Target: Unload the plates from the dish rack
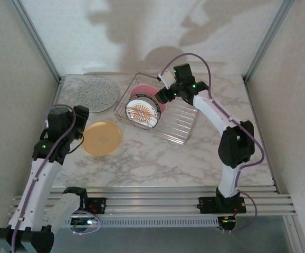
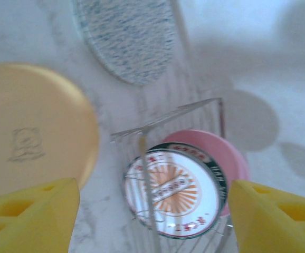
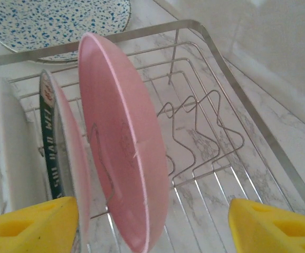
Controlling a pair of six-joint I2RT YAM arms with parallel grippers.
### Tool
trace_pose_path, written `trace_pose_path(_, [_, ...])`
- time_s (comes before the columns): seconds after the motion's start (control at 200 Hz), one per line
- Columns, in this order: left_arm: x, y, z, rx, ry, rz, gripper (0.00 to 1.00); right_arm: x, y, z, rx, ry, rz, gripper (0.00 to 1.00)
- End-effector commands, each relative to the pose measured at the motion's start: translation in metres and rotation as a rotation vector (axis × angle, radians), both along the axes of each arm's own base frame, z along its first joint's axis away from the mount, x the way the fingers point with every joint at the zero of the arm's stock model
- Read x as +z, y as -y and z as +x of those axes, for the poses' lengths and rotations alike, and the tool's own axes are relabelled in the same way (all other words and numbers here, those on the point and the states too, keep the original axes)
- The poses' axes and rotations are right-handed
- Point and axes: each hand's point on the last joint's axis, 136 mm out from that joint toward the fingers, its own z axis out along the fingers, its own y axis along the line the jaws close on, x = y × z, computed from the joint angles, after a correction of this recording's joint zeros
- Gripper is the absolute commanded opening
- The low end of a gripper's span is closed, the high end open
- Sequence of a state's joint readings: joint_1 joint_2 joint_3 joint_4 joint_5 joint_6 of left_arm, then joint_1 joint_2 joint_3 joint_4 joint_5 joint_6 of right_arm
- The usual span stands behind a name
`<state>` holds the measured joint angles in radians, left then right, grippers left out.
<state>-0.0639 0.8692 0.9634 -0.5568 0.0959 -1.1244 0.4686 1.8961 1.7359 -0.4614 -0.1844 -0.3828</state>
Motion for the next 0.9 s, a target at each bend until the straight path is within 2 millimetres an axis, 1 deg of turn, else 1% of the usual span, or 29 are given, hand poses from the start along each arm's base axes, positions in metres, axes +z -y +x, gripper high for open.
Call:
trace_pose_path(0.0, [0.038,0.011,0.016,-0.072,0.079,0.079,0.74,0.007,0.001,0.015,-0.004,0.036,-0.024,0.74])
trace_pose_path(0.02, [0.041,0.014,0.019,-0.084,0.081,0.085,0.74,0.004,0.001,0.017,-0.009,0.034,-0.029,0.74])
trace_pose_path(0.11, [0.066,0.031,0.029,-0.141,0.138,0.112,0.74,-0.002,0.001,0.023,-0.017,0.028,-0.047,0.73])
trace_pose_path(0.265, [0.108,0.062,0.042,-0.241,0.256,0.141,0.74,-0.007,-0.004,0.035,-0.03,0.016,-0.046,0.7])
trace_pose_path(0.38, [0.127,0.084,0.048,-0.318,0.31,0.156,0.74,-0.012,-0.007,0.04,-0.032,0.001,-0.048,0.67])
trace_pose_path(0.501, [0.134,0.096,0.051,-0.356,0.331,0.157,0.74,-0.015,-0.012,0.042,-0.023,-0.004,-0.046,0.67])
trace_pose_path(0.606, [0.134,0.098,0.05,-0.357,0.338,0.15,0.75,-0.02,-0.015,0.043,-0.014,-0.003,-0.062,0.67])
trace_pose_path(0.746, [0.134,0.098,0.049,-0.358,0.34,0.145,0.75,-0.026,-0.015,0.049,-0.029,0.001,-0.091,0.67])
trace_pose_path(0.896, [0.144,0.1,0.048,-0.362,0.375,0.139,0.75,-0.033,-0.015,0.053,-0.045,0.007,-0.122,0.63])
